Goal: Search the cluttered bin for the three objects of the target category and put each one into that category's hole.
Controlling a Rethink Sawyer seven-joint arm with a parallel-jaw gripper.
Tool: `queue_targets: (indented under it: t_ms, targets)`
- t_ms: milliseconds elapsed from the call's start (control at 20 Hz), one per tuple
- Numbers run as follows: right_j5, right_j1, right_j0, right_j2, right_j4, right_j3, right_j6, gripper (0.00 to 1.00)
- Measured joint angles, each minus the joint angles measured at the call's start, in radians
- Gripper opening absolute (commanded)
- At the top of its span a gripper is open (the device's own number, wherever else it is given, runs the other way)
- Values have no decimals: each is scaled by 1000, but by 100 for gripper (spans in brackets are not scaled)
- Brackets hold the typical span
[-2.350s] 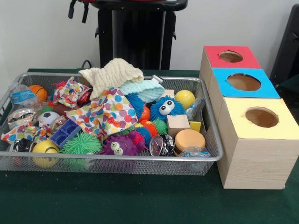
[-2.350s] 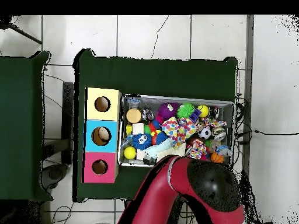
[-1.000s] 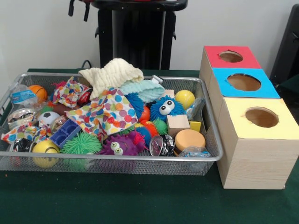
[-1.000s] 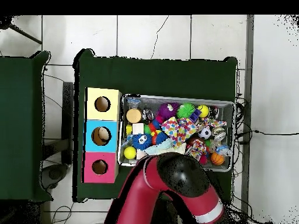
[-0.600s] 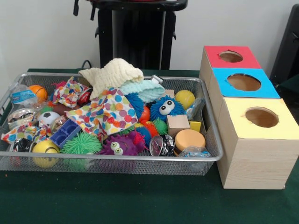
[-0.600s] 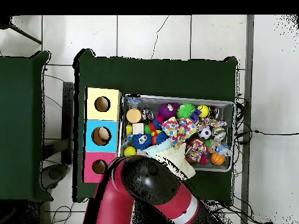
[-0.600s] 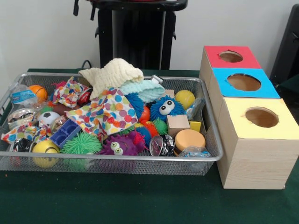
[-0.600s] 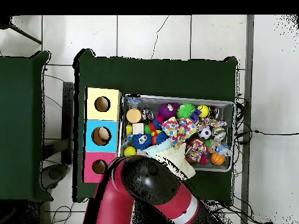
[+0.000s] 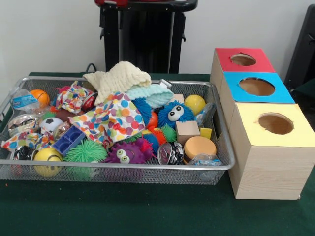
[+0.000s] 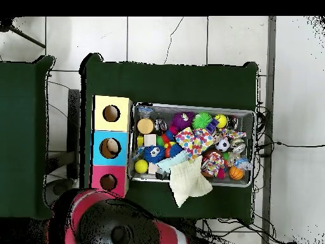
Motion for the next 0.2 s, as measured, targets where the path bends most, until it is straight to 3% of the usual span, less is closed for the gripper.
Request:
queue_targets:
  t_ms: [200]
  targets:
    - [202,-145,105,72,-127,0,111,100]
